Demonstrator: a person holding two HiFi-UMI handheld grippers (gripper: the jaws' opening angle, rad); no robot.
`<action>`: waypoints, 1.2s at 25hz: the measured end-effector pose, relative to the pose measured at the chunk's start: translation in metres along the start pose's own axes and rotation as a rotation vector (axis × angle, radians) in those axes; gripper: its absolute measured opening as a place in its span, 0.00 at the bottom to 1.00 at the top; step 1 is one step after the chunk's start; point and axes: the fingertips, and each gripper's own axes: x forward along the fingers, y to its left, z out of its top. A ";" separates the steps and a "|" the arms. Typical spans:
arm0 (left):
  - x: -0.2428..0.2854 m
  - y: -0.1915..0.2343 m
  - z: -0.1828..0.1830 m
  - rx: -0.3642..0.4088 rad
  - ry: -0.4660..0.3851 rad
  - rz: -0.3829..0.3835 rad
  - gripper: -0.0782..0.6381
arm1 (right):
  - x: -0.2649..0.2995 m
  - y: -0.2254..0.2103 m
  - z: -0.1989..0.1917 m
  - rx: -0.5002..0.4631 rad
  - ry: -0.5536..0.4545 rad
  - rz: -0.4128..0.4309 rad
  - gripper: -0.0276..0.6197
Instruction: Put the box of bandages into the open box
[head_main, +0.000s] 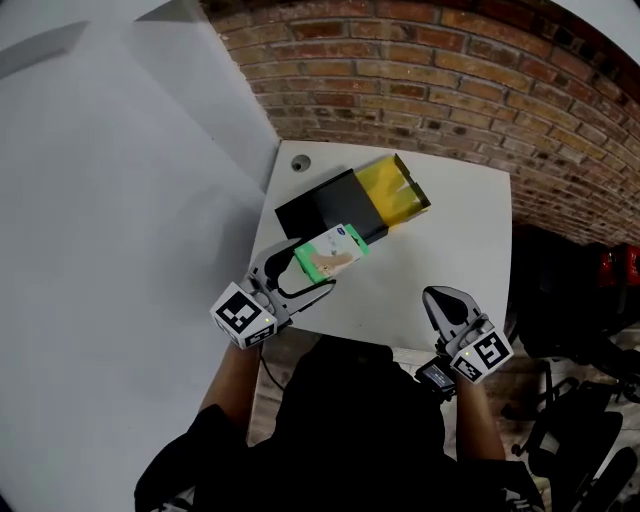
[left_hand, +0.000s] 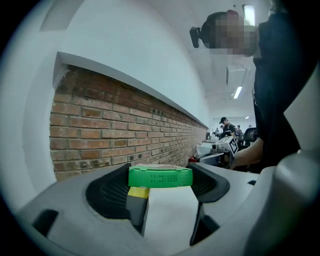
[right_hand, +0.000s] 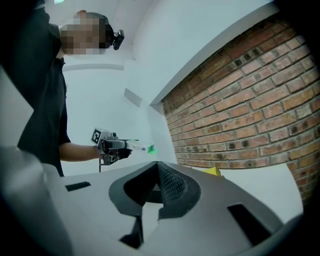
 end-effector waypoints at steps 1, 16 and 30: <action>0.006 0.009 0.002 0.015 0.012 -0.010 0.62 | 0.007 -0.003 0.001 0.001 0.002 -0.007 0.05; 0.088 0.111 0.001 0.123 0.094 -0.427 0.62 | 0.074 -0.047 0.018 -0.021 0.052 -0.194 0.05; 0.192 0.128 -0.044 0.089 0.169 -0.466 0.62 | 0.098 -0.094 0.021 -0.033 0.064 -0.241 0.05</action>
